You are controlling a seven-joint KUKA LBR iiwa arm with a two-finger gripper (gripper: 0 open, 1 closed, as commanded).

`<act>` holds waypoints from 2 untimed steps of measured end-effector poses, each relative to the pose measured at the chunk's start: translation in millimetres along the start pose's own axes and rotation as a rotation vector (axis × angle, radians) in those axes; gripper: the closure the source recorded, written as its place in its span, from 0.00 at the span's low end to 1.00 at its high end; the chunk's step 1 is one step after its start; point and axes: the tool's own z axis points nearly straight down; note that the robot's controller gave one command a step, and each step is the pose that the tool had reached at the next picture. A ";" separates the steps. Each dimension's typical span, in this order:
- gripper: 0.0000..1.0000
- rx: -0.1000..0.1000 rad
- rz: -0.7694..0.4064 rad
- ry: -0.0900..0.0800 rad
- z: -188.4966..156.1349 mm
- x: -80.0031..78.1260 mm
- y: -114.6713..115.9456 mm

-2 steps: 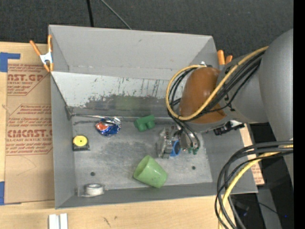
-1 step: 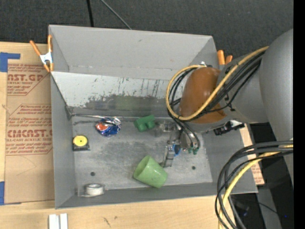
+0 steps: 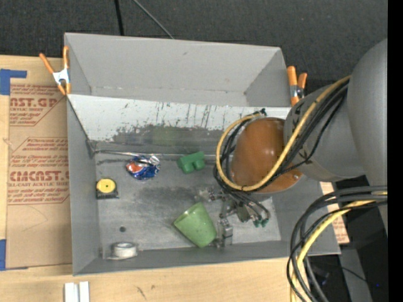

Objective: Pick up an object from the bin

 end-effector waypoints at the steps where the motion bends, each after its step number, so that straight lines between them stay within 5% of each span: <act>1: 0.00 0.005 -0.255 -0.018 -2.6 1.9 29.0; 2: 1.00 0.005 -0.253 -0.015 -2.4 2.5 28.5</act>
Offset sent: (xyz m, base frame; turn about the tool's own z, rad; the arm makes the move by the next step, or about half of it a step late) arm -0.0146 0.0261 0.0005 -0.2535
